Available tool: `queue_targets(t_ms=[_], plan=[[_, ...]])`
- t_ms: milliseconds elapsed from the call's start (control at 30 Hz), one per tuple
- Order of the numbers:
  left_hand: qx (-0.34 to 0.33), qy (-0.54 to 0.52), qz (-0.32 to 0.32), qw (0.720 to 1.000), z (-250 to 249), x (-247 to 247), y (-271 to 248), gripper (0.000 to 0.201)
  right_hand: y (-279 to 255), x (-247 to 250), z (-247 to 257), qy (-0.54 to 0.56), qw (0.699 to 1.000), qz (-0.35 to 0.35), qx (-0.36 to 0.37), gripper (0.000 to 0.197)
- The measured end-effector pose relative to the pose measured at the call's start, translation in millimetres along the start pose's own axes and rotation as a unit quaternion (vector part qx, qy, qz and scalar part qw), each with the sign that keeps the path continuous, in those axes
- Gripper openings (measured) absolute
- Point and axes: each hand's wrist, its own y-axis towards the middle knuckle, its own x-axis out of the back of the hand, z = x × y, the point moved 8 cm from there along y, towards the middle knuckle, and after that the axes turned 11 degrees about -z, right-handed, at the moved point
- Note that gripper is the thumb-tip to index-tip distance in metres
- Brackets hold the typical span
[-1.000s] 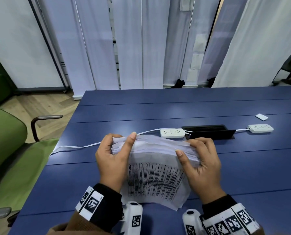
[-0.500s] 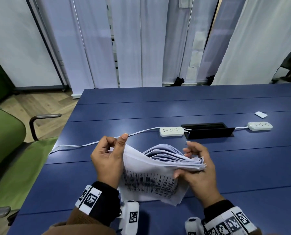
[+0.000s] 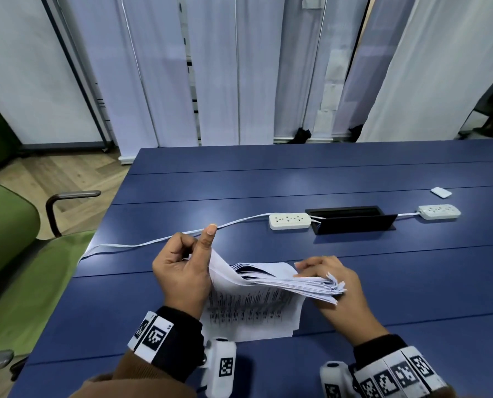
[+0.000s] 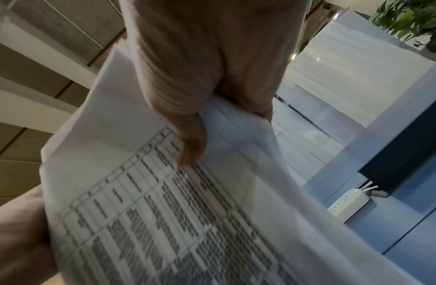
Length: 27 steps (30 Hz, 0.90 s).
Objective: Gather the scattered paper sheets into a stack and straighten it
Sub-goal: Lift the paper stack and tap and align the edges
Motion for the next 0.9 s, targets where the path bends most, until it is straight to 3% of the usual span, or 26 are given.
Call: queue_targets(t_ms=[67,133,200,233,300,367,400,467,500,567,600,700,800,900], plan=[[-0.003,-0.009,-0.004,1.000,-6.1,-2.3,1.1,0.042,0.1,0.4,-2.9,0.027,0.999,-0.013,-0.025,0.017],[-0.009,-0.022,0.001,1.000,-11.8,-2.6,8.0,0.037,4.5,2.7,1.4,0.060,0.997,-0.030,-0.043,0.037],[-0.034,-0.046,0.028,0.998,-21.3,-2.4,18.2,0.031,11.7,8.4,14.1,0.088,0.993,-0.059,-0.042,0.041],[-0.049,-0.051,0.061,0.996,-25.6,-4.2,21.5,0.038,16.1,12.8,20.4,0.106,0.990,-0.078,-0.045,0.044],[-0.045,-0.046,0.141,0.988,-21.8,-7.2,22.9,0.072,24.3,21.0,32.4,0.132,0.984,-0.112,-0.042,0.054],[0.058,-0.030,0.214,0.975,4.2,-6.5,16.2,0.108,30.8,29.4,34.8,0.191,0.970,-0.136,-0.066,0.056],[0.123,-0.006,0.245,0.962,21.1,-3.4,10.0,0.115,33.5,30.9,34.5,0.236,0.958,-0.137,-0.088,0.054],[0.213,0.061,0.301,0.928,41.8,1.9,-6.7,0.098,37.9,29.5,33.9,0.291,0.939,-0.130,-0.129,0.048],[0.227,0.083,0.308,0.920,46.4,3.3,-11.9,0.076,39.7,27.0,37.0,0.282,0.941,-0.124,-0.138,0.043],[0.227,0.074,0.260,0.936,42.3,1.3,-14.8,0.031,41.8,23.1,44.6,0.278,0.941,-0.131,-0.145,0.032],[0.220,0.055,0.228,0.947,38.9,0.3,-14.6,0.023,42.0,21.8,48.9,0.287,0.937,-0.139,-0.142,0.030],[0.191,0.023,0.149,0.970,32.3,3.5,-12.8,0.026,40.2,23.5,70.3,0.312,0.930,-0.165,-0.106,0.030],[0.167,0.000,0.140,0.976,36.5,11.0,-11.1,0.037,32.4,34.7,77.4,0.273,0.942,-0.189,-0.045,0.046],[0.207,0.011,0.173,0.963,60.1,20.4,-16.0,0.033,17.5,21.0,37.3,0.255,0.948,-0.155,-0.114,0.075]])
